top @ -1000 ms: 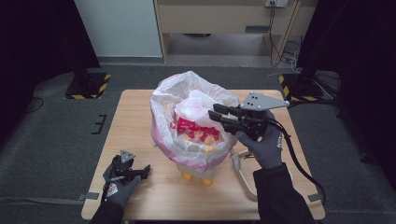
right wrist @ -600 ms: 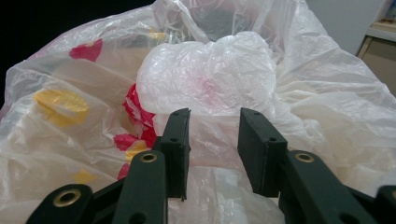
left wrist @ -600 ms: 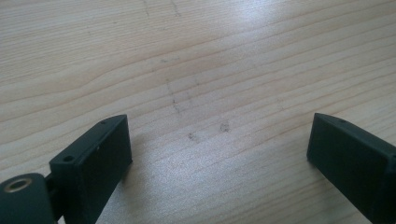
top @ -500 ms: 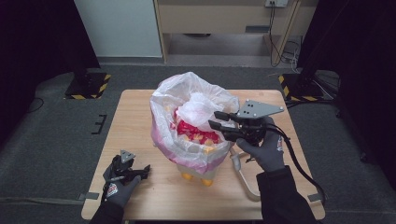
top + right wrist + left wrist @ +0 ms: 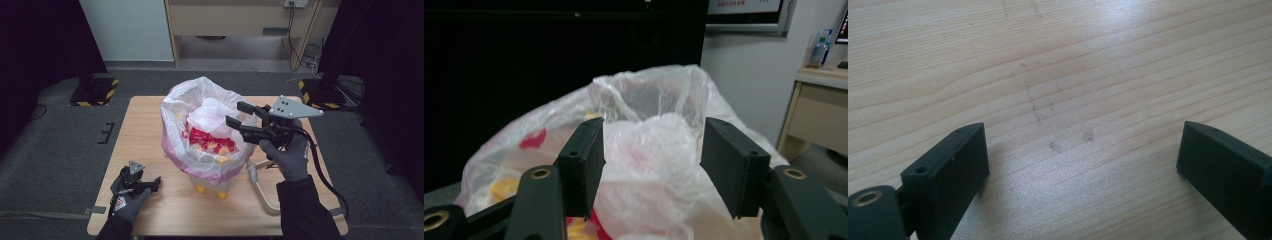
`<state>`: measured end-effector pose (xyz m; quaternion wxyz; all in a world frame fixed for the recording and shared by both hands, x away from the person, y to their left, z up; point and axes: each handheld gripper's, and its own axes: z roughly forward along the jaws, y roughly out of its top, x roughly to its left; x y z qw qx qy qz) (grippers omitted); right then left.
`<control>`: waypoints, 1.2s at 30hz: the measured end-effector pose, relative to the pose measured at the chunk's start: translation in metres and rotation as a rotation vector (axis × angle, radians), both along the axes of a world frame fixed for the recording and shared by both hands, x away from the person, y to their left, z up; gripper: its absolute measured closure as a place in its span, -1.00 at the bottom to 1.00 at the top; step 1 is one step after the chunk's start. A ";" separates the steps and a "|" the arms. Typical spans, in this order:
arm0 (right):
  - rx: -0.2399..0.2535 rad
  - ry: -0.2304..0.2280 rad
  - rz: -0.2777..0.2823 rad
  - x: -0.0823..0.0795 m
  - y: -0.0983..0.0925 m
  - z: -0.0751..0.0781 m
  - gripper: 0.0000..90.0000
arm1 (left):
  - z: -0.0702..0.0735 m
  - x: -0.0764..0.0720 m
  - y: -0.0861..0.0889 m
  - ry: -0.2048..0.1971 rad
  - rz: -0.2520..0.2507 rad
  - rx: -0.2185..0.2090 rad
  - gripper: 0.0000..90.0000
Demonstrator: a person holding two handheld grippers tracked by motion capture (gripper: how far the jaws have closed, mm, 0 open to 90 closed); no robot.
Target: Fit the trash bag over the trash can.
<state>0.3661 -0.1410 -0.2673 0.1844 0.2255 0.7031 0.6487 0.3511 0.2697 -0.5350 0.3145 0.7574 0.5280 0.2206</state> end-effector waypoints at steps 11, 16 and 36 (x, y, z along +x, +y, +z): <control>0.119 -0.032 0.041 0.003 0.019 0.031 -0.17 | 0.000 0.000 0.000 -0.003 0.001 -0.002 -0.88; 0.108 -0.048 0.056 0.007 0.035 0.037 -0.17 | 0.000 0.000 0.000 -0.003 0.001 -0.001 -0.88; 0.048 -0.013 0.042 0.029 0.081 0.020 -0.15 | 0.000 0.000 0.000 -0.001 -0.002 -0.001 -0.89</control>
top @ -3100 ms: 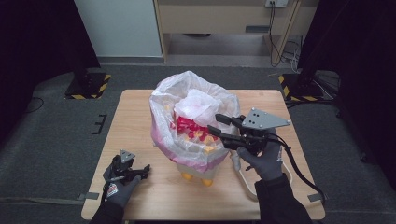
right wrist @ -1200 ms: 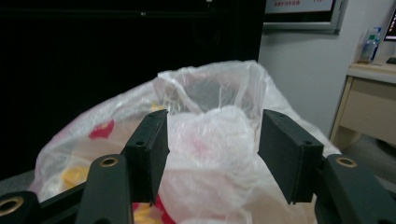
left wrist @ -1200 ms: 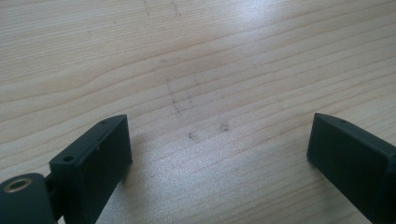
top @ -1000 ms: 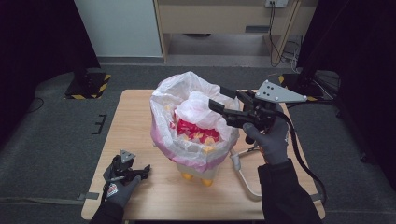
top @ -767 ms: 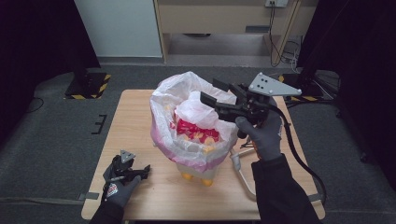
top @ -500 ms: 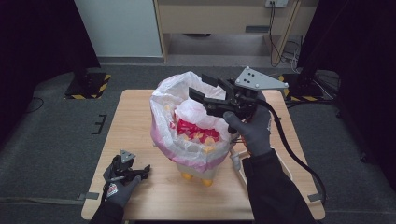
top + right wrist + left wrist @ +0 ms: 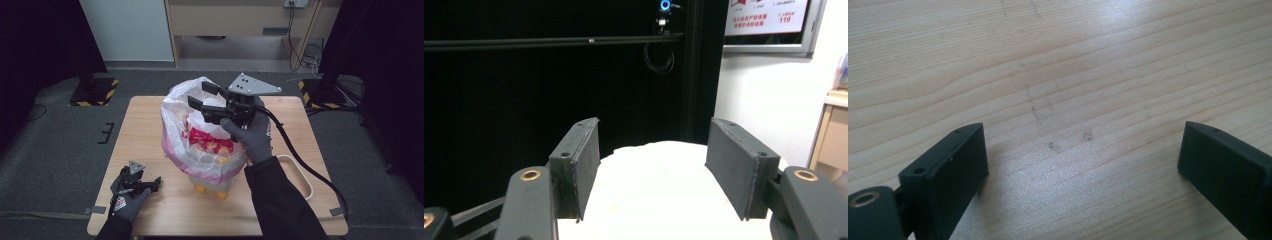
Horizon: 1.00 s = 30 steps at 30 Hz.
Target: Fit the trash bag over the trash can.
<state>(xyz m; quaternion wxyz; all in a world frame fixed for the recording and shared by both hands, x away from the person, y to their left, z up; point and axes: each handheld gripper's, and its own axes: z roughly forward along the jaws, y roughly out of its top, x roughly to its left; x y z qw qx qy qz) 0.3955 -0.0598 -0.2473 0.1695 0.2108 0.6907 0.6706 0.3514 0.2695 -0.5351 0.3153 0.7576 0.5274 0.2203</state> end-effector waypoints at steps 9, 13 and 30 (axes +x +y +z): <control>-0.160 0.075 -0.071 0.005 0.006 -0.018 -0.02 | 0.000 0.000 0.000 0.000 -0.001 -0.001 -0.90; -0.255 0.138 -0.078 0.008 0.013 -0.028 -0.04 | 0.000 0.000 0.000 0.000 -0.001 0.000 -0.90; -0.495 0.269 -0.109 0.014 0.032 -0.053 -0.17 | 0.000 0.000 0.000 0.002 -0.003 -0.001 -0.90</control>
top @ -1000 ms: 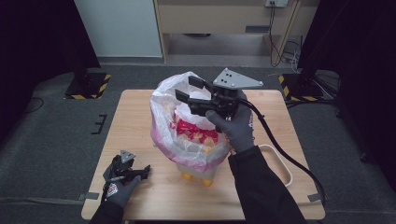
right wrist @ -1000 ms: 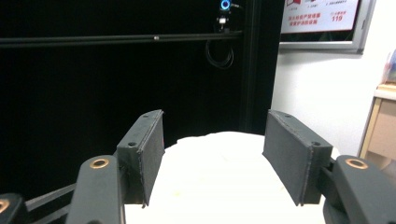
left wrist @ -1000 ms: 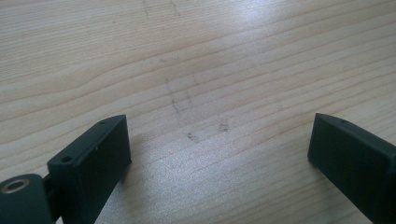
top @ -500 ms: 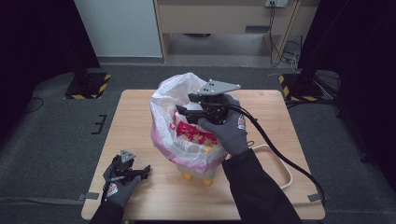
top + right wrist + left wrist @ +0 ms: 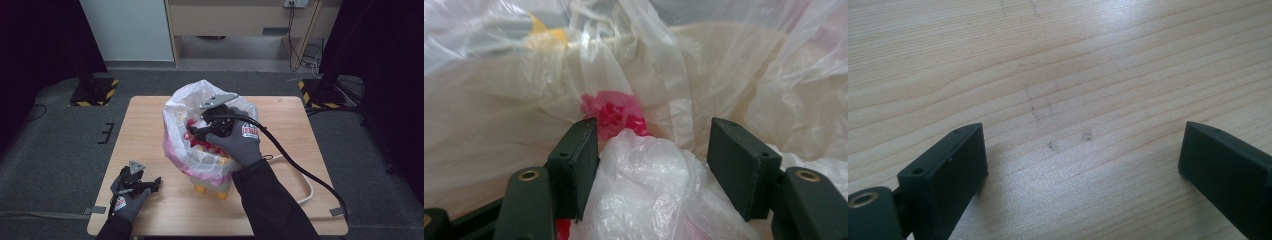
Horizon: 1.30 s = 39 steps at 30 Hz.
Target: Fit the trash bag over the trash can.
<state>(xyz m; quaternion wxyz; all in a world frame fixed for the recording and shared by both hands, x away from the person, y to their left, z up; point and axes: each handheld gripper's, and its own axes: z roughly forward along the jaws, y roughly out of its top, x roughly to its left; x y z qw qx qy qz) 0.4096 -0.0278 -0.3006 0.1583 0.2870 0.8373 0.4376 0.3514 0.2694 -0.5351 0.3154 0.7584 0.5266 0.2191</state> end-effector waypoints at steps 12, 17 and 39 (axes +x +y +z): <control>0.065 -0.029 0.013 -0.002 -0.003 0.009 -0.15 | 0.000 0.000 0.000 -0.001 0.001 0.000 -0.90; 0.127 -0.087 0.019 -0.005 -0.006 0.016 -0.13 | 0.000 0.000 0.000 -0.001 0.001 0.000 -0.90; 0.467 -0.354 -0.034 -0.030 -0.047 0.063 -0.18 | 0.000 0.000 0.000 -0.001 0.001 0.000 -0.90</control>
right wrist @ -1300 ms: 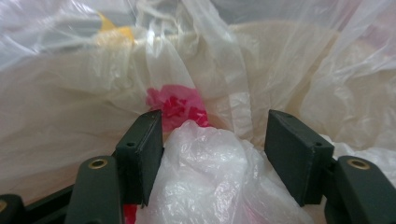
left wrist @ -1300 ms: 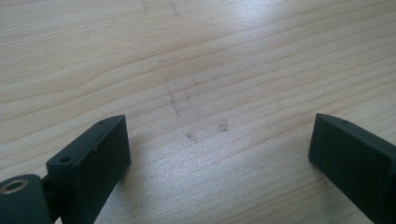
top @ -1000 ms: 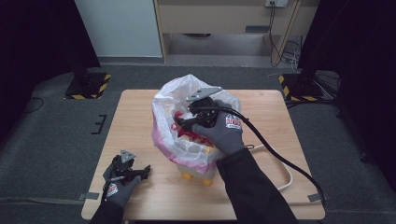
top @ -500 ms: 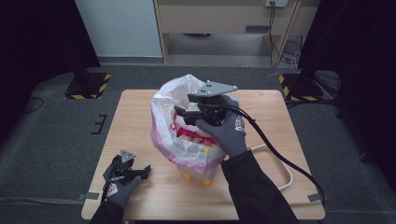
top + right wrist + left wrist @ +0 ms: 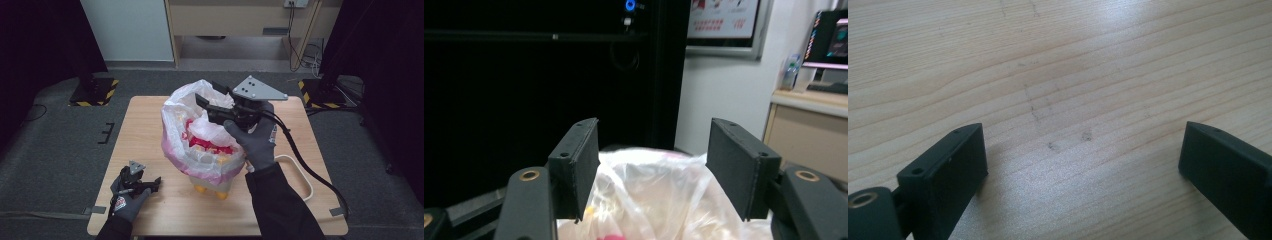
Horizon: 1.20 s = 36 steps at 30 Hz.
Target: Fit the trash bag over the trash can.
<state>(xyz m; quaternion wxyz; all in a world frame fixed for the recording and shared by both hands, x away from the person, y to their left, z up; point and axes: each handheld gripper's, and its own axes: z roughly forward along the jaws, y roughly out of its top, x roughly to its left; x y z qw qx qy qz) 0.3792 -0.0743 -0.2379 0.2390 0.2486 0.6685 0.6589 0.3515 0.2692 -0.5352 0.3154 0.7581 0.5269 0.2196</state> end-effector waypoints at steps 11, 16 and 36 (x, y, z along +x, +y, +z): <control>0.047 -0.034 -0.109 -0.004 -0.048 0.006 -0.18 | 0.000 0.000 0.000 -0.001 0.000 0.000 -0.90; 0.053 -0.014 -0.173 0.001 -0.075 -0.015 -0.19 | 0.000 0.000 0.000 0.002 -0.001 0.001 -0.90; 0.018 0.141 -0.387 -0.009 -0.182 -0.131 -0.23 | 0.000 -0.001 -0.001 0.002 0.004 0.003 -0.90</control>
